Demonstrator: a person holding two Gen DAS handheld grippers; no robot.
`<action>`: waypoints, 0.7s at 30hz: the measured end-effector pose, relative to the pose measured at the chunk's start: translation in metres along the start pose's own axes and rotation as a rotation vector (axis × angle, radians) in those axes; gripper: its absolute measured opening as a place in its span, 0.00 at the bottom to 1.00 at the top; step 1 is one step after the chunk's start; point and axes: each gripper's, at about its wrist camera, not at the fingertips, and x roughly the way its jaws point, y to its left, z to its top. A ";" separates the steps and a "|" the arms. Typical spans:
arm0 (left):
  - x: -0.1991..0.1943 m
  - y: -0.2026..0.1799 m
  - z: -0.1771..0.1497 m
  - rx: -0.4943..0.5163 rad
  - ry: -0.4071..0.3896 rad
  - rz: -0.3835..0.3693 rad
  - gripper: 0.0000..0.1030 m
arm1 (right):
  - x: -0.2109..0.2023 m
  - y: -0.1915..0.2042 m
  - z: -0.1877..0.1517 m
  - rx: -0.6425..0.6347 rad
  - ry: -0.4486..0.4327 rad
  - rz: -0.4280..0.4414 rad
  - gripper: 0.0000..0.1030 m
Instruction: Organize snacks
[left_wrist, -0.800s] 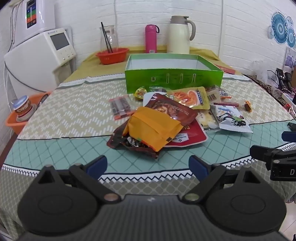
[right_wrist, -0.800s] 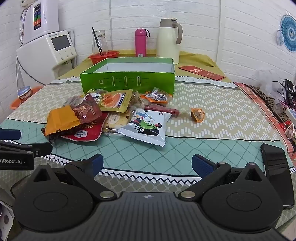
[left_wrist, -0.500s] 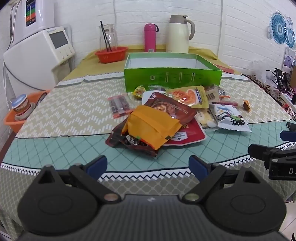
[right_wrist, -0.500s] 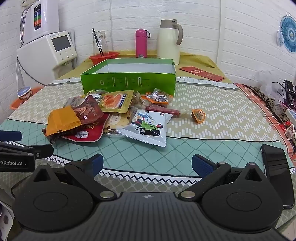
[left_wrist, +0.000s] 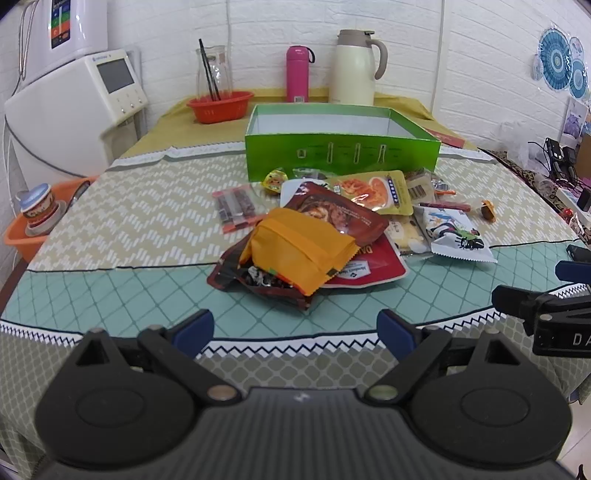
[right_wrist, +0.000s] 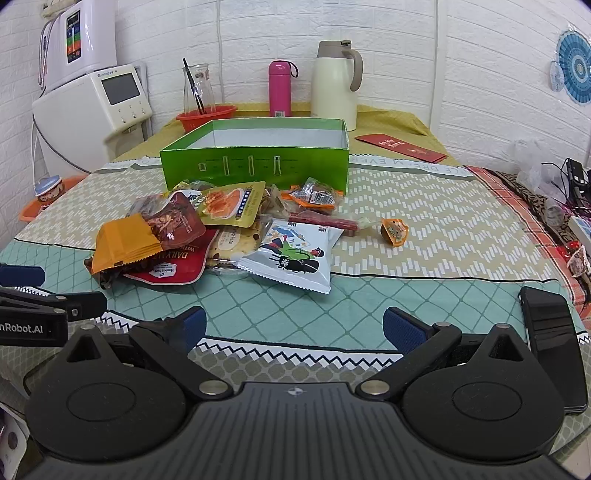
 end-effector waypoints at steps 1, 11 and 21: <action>0.000 0.000 0.000 -0.001 0.000 0.000 0.87 | 0.000 0.000 0.000 -0.001 0.001 0.000 1.00; -0.001 0.000 0.000 -0.005 0.003 -0.005 0.87 | 0.001 0.003 0.000 -0.009 0.004 0.001 1.00; -0.001 0.000 0.000 -0.009 0.004 -0.007 0.87 | 0.001 0.004 0.001 -0.016 0.005 0.000 1.00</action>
